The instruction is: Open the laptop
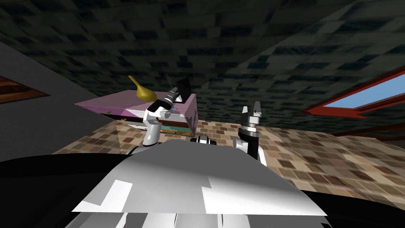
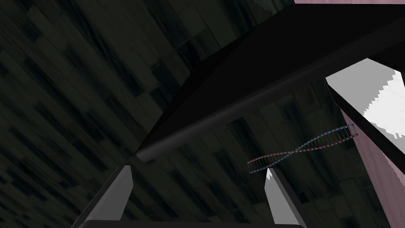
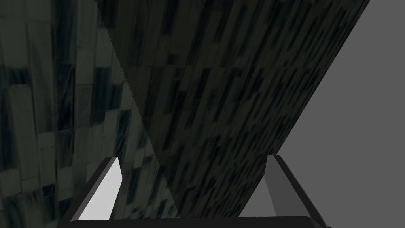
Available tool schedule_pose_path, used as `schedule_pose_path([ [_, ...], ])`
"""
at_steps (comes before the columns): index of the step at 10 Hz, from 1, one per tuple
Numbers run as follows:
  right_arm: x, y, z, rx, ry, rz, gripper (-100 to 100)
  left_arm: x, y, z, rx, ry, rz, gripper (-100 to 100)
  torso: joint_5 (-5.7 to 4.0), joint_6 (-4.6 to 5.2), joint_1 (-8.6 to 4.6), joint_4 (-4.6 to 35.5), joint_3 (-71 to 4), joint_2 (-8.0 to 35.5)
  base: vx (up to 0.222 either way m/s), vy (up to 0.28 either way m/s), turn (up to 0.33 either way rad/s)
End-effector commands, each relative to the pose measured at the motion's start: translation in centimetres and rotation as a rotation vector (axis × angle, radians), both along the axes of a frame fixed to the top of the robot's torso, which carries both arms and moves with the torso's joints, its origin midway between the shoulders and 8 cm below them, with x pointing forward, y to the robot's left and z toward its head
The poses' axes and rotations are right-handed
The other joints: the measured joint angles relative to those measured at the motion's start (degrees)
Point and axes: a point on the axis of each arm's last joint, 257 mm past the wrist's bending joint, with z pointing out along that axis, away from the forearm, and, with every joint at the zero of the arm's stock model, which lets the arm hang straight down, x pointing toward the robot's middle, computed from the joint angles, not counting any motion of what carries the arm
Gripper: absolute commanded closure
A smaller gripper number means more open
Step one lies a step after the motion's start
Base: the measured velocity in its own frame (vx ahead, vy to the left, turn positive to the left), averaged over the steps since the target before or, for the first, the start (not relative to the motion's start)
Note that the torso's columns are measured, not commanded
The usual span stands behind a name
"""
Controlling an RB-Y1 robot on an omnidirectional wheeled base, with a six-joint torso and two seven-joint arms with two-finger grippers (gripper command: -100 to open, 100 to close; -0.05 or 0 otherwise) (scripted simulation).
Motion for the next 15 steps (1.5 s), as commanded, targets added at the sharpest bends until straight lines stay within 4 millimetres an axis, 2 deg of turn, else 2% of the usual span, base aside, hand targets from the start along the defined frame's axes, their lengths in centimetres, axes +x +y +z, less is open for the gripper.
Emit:
schedule_pose_path([
  [1,0.0,0.0,0.0,0.0,0.0,0.0,0,0.5,0.6,-1.1,0.023,0.056,0.012,-100,0.01,-0.02,0.03,0.0,0.0,0.1,0.016,-0.018,-0.035],
  [5,0.0,0.0,0.0,0.0,0.0,0.0,0,1.2,1.6,-2.6,0.066,0.14,0.031,-100,0.0,-0.01,0.02,0.0,0.0,0.0,0.02,-0.02,-0.046],
  [9,0.0,0.0,0.0,0.0,0.0,0.0,0,1.4,1.9,-2.8,0.079,0.161,0.036,-100,0.02,-0.02,0.05,0.0,0.0,0.1,0.009,-0.009,-0.022],
  [10,0.0,0.0,0.0,0.0,0.0,0.0,0,1.4,1.9,-2.8,0.079,0.161,0.036,100,0.02,-0.01,0.05,0.0,0.0,0.1,0.0,0.0,0.0],
  [15,0.0,0.0,0.0,0.0,0.0,0.0,0,2.4,2.0,-2.9,-0.154,0.157,0.006,100,0.01,0.0,0.03,0.0,0.0,0.0,-0.014,0.046,0.026],
])
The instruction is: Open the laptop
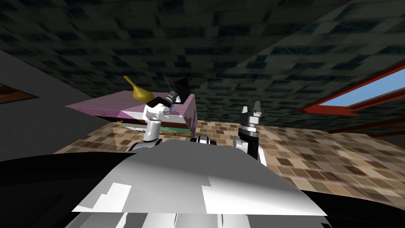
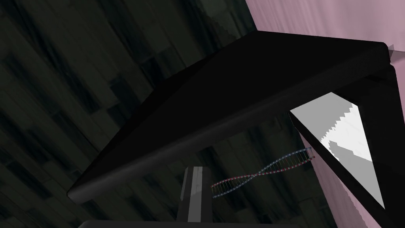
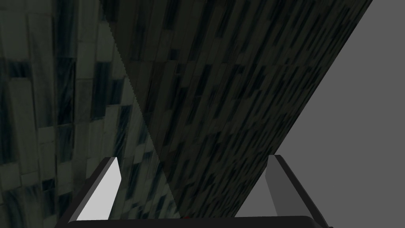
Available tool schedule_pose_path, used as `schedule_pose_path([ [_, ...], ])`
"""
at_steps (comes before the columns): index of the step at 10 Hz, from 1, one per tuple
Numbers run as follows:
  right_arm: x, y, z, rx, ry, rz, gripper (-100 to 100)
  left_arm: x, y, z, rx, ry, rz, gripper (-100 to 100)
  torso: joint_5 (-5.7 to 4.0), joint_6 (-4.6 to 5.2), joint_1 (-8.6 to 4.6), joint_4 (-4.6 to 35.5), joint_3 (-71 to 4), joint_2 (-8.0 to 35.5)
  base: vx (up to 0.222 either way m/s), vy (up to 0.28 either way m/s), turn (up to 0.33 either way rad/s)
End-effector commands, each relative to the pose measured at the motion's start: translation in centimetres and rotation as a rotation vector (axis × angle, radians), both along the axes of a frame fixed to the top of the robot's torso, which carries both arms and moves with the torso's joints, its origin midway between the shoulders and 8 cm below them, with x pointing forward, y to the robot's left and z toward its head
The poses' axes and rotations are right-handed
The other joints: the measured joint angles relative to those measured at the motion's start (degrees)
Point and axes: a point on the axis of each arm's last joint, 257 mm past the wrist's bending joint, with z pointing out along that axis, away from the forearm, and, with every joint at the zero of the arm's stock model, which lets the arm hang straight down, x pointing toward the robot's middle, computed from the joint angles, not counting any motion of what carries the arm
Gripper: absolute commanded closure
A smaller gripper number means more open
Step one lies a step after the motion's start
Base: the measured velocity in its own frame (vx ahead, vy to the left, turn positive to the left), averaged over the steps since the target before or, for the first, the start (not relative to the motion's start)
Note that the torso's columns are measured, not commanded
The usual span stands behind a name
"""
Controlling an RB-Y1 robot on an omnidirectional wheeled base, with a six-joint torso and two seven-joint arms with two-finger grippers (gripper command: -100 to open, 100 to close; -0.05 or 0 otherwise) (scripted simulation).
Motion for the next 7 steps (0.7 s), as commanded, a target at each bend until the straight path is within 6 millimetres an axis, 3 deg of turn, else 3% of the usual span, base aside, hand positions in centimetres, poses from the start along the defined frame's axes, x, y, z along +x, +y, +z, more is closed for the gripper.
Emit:
schedule_pose_path([
  [1,0.0,0.0,0.0,0.0,0.0,0.0,0,0.45,-0.02,-0.06,-0.106,-0.002,-0.006,100,-0.02,0.0,-0.05,0.0,0.0,0.0,-0.006,0.045,0.023],
  [5,0.0,0.0,0.0,0.0,0.0,0.0,0,0.88,-0.12,-0.15,-0.197,-0.005,-0.013,100,0.0,0.0,0.02,0.0,0.0,0.0,-0.006,0.036,0.017],
  [6,0.0,0.0,0.0,0.0,0.0,0.0,0,0.92,-0.28,0.04,-0.155,0.009,-0.02,-100,-0.01,0.0,-0.06,0.0,0.0,0.0,-0.027,0.011,-0.106],
  [7,0.0,0.01,0.0,0.0,0.0,0.0,0,0.92,-0.33,0.1,-0.128,0.016,-0.023,-100,-0.03,0.03,-0.09,0.0,0.0,0.1,-0.043,0.011,-0.12],
])
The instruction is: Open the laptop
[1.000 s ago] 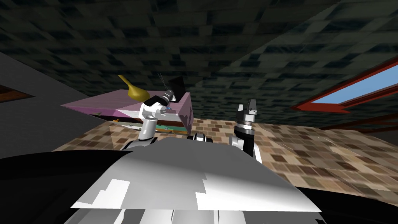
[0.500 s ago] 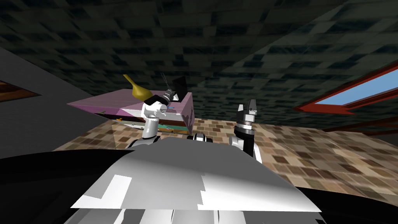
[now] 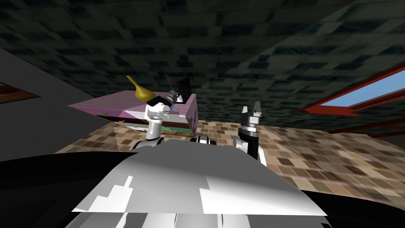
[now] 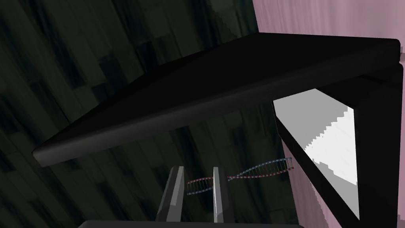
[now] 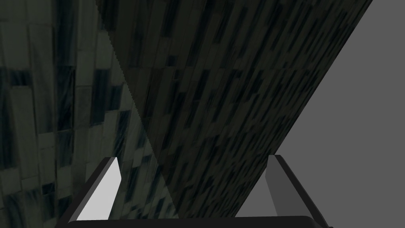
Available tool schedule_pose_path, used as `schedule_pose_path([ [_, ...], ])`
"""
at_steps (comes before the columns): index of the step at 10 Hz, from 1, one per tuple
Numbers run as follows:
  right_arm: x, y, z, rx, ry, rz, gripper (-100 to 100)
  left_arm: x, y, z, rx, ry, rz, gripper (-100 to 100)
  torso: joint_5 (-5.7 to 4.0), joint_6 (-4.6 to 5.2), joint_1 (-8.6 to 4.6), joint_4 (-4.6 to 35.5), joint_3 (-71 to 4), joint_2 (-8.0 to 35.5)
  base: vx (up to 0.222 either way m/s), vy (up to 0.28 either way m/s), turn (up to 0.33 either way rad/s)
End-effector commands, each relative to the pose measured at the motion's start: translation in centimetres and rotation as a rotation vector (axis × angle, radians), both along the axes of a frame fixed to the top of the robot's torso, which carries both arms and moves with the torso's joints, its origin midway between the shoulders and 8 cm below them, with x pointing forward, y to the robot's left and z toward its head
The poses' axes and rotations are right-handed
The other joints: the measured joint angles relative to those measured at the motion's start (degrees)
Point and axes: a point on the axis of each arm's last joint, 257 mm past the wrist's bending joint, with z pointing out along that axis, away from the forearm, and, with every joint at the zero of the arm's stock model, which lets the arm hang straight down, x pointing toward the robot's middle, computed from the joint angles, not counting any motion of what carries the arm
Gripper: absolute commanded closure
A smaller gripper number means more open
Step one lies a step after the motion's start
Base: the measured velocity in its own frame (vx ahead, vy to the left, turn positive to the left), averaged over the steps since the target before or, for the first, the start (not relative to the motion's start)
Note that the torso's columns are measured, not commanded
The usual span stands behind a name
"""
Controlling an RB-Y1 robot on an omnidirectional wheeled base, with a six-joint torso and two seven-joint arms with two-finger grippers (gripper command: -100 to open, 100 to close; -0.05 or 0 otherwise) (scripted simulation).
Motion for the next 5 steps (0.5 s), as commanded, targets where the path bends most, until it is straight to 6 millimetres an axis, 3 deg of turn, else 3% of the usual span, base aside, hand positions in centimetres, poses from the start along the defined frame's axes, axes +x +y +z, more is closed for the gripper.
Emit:
schedule_pose_path([
  [1,0.0,0.0,0.0,0.0,0.0,0.0,0,0.03,-0.17,0.14,0.079,0.022,-0.011,-100,0.01,-0.02,0.02,0.0,0.0,0.0,-0.043,0.005,-0.096],
  [5,0.0,0.0,0.0,0.0,0.0,0.0,0,-0.16,0.24,0.06,0.192,0.048,-0.011,-100,0.01,-0.03,0.0,0.0,0.0,-0.1,-0.037,-0.037,-0.061],
])
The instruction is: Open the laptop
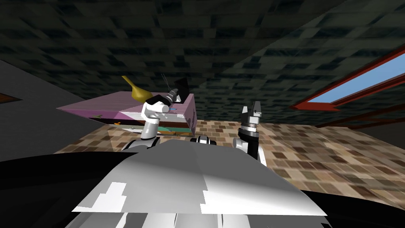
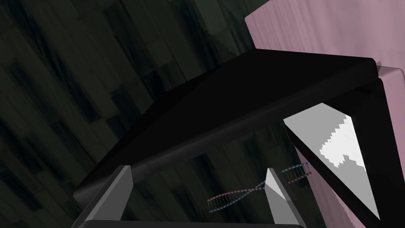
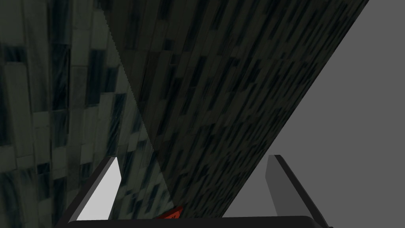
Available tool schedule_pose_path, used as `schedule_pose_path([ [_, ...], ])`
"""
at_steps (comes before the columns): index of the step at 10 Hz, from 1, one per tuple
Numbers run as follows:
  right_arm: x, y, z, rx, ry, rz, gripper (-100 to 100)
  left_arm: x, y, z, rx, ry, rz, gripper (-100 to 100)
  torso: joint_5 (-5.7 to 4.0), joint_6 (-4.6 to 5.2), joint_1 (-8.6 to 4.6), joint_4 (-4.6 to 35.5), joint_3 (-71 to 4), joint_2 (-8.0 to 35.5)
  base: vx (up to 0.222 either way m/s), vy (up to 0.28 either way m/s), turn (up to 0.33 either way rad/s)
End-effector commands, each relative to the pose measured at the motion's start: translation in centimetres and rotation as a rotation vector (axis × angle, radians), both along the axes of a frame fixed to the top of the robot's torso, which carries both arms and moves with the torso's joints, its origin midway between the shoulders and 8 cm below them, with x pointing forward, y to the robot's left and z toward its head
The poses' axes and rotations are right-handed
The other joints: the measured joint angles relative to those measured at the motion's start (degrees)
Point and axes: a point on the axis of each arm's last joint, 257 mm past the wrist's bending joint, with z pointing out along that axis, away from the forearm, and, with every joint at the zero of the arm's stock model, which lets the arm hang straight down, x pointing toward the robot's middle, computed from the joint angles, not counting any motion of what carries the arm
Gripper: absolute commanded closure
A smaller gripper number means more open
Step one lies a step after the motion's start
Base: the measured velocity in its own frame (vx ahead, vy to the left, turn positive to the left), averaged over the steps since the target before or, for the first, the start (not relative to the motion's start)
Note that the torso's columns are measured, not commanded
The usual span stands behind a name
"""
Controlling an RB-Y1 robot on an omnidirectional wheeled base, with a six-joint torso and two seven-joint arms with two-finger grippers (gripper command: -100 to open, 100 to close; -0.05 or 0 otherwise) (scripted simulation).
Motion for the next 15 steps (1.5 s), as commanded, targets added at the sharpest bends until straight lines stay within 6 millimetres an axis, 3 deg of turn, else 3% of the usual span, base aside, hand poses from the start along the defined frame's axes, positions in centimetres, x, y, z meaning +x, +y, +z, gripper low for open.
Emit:
schedule_pose_path([
  [1,0.0,0.0,0.0,0.0,0.0,0.0,0,-0.3,0.4,0.0,0.083,0.012,0.003,-100,0.0,0.0,0.0,0.0,0.0,0.0,-0.007,-0.087,-0.037],
  [7,0.0,0.0,0.0,0.0,0.0,0.0,0,-2.0,0.2,1.9,0.208,-0.027,0.028,-100,0.11,0.0,0.36,0.0,0.0,0.0,0.066,-0.04,0.065],
  [13,0.0,0.0,0.0,0.0,0.0,0.0,0,-0.3,1.5,2.2,0.203,-0.022,0.055,-100,0.02,0.0,0.07,0.0,0.0,0.0,0.002,0.012,-0.059],
  [14,0.0,0.0,0.0,0.0,0.0,0.0,0,-1.0,1.1,2.0,0.202,-0.022,0.042,100,0.03,-0.02,0.09,0.0,0.0,0.0,0.002,-0.007,0.108],
  [15,0.0,0.0,0.0,0.0,0.0,0.0,0,-1.4,0.7,1.9,0.202,-0.023,0.035,100,0.02,-0.04,0.07,0.0,0.0,0.0,0.013,-0.011,0.145],
])
